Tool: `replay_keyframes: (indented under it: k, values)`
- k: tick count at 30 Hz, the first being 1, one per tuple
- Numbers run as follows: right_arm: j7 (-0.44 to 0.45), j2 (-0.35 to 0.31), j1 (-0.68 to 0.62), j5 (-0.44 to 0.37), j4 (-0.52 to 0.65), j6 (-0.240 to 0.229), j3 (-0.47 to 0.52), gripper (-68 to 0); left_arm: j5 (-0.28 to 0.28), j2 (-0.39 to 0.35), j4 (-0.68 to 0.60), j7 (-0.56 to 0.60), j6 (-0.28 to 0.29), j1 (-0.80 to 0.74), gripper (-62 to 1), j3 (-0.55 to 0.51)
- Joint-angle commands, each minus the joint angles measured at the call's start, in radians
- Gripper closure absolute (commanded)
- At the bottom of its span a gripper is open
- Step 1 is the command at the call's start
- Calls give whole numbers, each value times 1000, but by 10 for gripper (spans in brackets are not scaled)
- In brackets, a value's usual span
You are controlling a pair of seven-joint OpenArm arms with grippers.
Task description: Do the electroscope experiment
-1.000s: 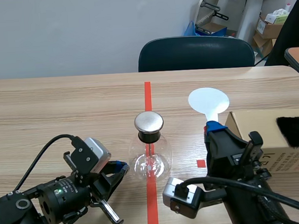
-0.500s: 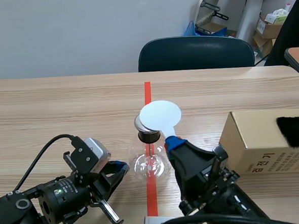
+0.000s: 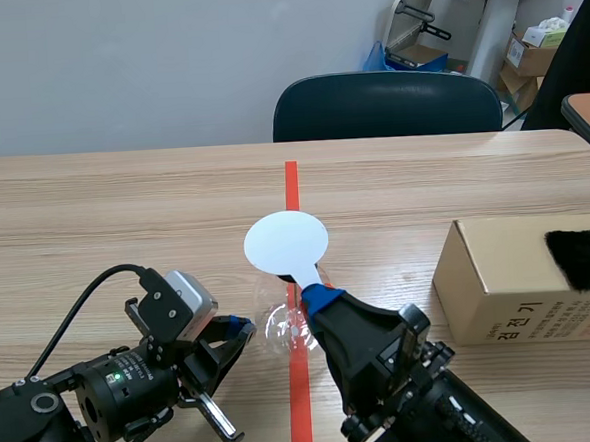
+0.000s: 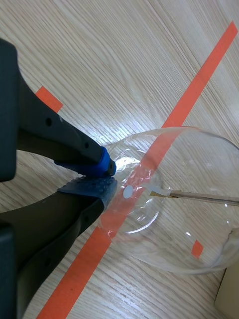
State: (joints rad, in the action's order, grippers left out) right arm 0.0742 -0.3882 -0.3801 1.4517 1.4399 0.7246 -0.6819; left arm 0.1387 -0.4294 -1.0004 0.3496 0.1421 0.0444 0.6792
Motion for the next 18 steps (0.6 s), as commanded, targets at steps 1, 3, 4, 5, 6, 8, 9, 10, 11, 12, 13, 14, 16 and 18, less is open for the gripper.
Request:
replay_keyframes:
  k: [1, 3, 4, 5, 6, 8, 9, 10, 11, 12, 13, 14, 16, 18]
  values:
    - [0, -2, 9, 3, 23, 58, 9, -10, 6, 10, -13, 21, 2, 3, -31, -7]
    - [0, -2, 9, 3, 23, 58, 9, -10, 6, 10, -13, 21, 2, 3, -31, -7]
    - [0, -2, 9, 3, 23, 58, 9, -10, 6, 10, -13, 21, 2, 3, -31, -7]
    - [0, -2, 9, 3, 23, 58, 9, -10, 6, 10, -13, 21, 2, 3, -31, -7]
    - [0, -2, 9, 3, 23, 58, 9, -10, 6, 10, -13, 21, 2, 3, -31, -7]
    - [-1, -2, 9, 4, 23, 58, 9, -10, 6, 10, -13, 21, 2, 3, -31, -7]
    - [-3, -2, 9, 4, 23, 58, 9, -10, 6, 10, -13, 21, 2, 3, -31, -7]
    - [-9, -2, 9, 4, 23, 58, 9, -10, 6, 10, -13, 21, 2, 3, -31, -7]
    - [-16, -2, 9, 4, 23, 58, 9, -10, 6, 10, -13, 21, 2, 3, -31, -7]
    - [-26, -2, 9, 4, 23, 58, 9, -10, 6, 10, -13, 21, 2, 3, -31, -7]
    - [-35, -2, 9, 3, 23, 58, 9, -10, 6, 10, -13, 21, 2, 3, -31, -7]
    - [-48, -2, 9, 3, 23, 58, 9, -10, 6, 10, -13, 21, 2, 3, -31, -7]
    - [-81, -2, 9, 2, 23, 58, 9, -10, 6, 6, -13, 30, 2, 3, -31, -7]
    - [-120, -2, 9, -8, 23, 58, 9, -10, 7, -2, -16, 45, 2, 3, -31, -7]
